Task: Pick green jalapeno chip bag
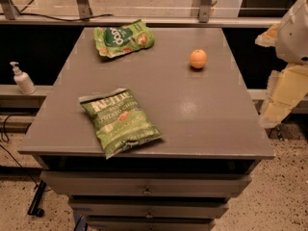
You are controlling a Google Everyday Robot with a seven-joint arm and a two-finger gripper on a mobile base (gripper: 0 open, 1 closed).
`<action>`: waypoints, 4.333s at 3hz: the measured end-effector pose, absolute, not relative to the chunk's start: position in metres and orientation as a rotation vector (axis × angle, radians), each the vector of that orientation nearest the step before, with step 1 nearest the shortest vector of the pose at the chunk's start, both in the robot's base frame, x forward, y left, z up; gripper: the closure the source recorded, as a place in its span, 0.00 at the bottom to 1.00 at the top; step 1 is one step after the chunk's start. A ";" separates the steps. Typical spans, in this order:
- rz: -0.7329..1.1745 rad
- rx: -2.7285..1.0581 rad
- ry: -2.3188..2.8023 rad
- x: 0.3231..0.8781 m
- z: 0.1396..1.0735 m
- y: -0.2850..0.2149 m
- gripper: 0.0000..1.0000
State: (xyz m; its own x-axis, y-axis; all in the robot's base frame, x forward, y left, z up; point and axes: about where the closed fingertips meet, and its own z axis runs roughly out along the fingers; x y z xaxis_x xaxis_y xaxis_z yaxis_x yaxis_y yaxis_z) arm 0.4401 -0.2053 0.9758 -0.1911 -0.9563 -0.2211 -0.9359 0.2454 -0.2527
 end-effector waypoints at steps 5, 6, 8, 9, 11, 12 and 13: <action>0.290 -1.798 1.826 0.441 0.945 -0.063 0.00; 0.393 -1.732 1.752 0.455 0.916 -0.033 0.00; 0.652 -1.537 1.730 0.486 0.864 0.030 0.00; 0.764 -1.455 1.800 0.482 0.842 0.045 0.00; 0.822 -1.338 1.913 0.470 0.813 0.038 0.41; 0.823 -1.337 1.914 0.470 0.814 0.038 0.64; 0.822 -1.336 1.914 0.470 0.816 0.038 0.88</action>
Offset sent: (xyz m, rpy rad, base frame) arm 0.0013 0.1463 -0.0251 0.2925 -0.0184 0.3187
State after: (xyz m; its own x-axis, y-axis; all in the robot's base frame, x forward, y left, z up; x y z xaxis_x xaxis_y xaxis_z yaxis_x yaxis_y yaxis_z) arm 0.4698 0.0378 0.8163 -0.2649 -0.5401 -0.7988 -0.9513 0.2820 0.1248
